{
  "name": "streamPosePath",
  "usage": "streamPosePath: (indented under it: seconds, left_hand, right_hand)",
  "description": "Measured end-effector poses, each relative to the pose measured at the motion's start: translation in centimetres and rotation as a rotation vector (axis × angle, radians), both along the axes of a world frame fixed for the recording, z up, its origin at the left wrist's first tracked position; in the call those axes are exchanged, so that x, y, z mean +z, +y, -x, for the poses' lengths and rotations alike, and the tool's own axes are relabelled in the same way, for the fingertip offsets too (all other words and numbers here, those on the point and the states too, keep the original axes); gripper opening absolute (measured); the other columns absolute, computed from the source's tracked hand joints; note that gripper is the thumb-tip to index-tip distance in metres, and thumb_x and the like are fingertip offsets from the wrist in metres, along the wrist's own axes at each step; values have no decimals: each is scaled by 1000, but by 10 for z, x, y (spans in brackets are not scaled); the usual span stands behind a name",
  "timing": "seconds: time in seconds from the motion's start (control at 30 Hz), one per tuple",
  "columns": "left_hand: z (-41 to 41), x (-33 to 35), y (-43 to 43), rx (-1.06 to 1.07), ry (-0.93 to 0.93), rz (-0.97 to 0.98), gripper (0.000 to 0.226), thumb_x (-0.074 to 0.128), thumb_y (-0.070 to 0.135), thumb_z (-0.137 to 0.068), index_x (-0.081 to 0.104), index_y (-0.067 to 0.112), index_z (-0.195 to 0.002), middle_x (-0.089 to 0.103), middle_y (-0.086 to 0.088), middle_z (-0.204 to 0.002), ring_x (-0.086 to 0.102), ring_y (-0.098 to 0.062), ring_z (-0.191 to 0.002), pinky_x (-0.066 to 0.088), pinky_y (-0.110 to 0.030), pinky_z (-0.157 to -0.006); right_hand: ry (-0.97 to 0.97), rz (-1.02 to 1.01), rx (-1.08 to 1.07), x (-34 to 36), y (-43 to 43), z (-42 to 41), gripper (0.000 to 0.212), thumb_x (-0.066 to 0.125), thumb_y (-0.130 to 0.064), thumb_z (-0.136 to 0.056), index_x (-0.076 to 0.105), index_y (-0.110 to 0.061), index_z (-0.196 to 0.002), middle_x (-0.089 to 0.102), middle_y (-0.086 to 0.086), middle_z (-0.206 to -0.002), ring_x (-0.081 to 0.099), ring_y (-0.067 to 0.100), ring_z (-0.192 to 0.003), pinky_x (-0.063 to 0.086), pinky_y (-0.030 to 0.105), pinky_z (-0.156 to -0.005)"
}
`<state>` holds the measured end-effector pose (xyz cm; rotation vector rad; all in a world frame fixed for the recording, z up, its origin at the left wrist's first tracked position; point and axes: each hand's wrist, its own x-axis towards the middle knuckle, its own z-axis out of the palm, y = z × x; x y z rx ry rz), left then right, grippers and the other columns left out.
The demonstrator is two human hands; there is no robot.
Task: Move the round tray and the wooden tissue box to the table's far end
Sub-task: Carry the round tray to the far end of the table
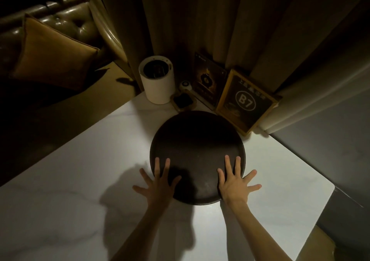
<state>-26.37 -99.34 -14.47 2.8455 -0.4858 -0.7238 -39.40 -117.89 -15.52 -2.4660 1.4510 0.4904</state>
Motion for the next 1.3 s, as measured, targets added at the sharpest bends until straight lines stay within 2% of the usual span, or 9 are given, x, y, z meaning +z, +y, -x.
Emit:
streamPosePath:
  seconds: [0.27,0.43,0.5,0.57,0.67,0.77,0.9,1.07,1.3]
  left_hand:
    - [1,0,-4,7,5,-13,80,27,80,-79,-10,54,-144,-15,10,-163,-14,-49,-145,4,-84,-101]
    - [3,-5,-4,3,-8,-33,90,0,90,-62,-17,53,-143,-19,8,-162,-16,-49,-144,2,-84,-100]
    - [3,-9,-4,4,-27,-38,86,-2,87,-65,-18,54,-142,-20,9,-162,-19,-49,-144,3,-84,-99]
    - [3,-13,-5,1,-51,-44,85,-7,86,-65,-17,53,-143,-19,8,-162,-18,-50,-144,3,-85,-99]
    - [4,-20,-5,5,-124,-51,83,-7,86,-69,-3,53,-146,0,4,-164,-2,-54,-144,5,-87,-95]
    - [3,-28,-7,11,-136,-72,78,0,85,-74,-7,53,-145,8,5,-164,7,-55,-143,13,-88,-90]
    - [-3,-36,-8,-1,-201,-99,79,26,83,-76,28,46,-146,30,3,-155,27,-55,-133,30,-87,-74]
    - [-1,-36,-7,-24,-218,-85,81,24,85,-76,29,44,-146,32,4,-154,23,-53,-134,29,-86,-77]
    - [8,-31,-10,-17,-134,-67,79,33,82,-76,32,43,-145,40,-1,-154,22,-57,-136,23,-89,-83]
  right_hand:
    - [29,-31,-25,4,-5,-4,67,16,-60,-96,-21,-43,-148,-13,-1,-165,0,50,-147,19,73,-108]
    - [25,-137,-85,6,-14,-14,66,23,-59,-96,-15,-48,-148,-12,-7,-165,-3,48,-146,17,74,-110]
    - [14,-163,-137,17,-17,-28,67,32,-58,-95,-3,-46,-151,-1,-4,-166,-1,46,-147,12,74,-111]
    - [-71,-41,-109,33,-18,-52,63,36,-56,-96,19,-33,-152,24,6,-161,11,44,-147,10,71,-111]
    - [-419,39,1,51,-21,-114,59,43,-52,-96,43,-15,-142,52,15,-142,43,38,-134,31,56,-112]
    - [-622,-179,0,53,-41,-193,76,51,-57,-91,31,-12,-149,41,13,-152,39,30,-139,37,45,-111]
    - [-666,-260,86,32,-64,-263,107,64,-68,-76,14,-14,-154,30,15,-157,32,31,-143,31,45,-115]
    - [-597,-159,94,15,-68,-278,108,62,-73,-73,11,-22,-153,33,14,-155,39,33,-138,39,47,-105]
    - [-549,-194,189,7,-83,-274,106,68,-59,-77,4,-24,-155,16,10,-163,27,30,-146,33,52,-109]
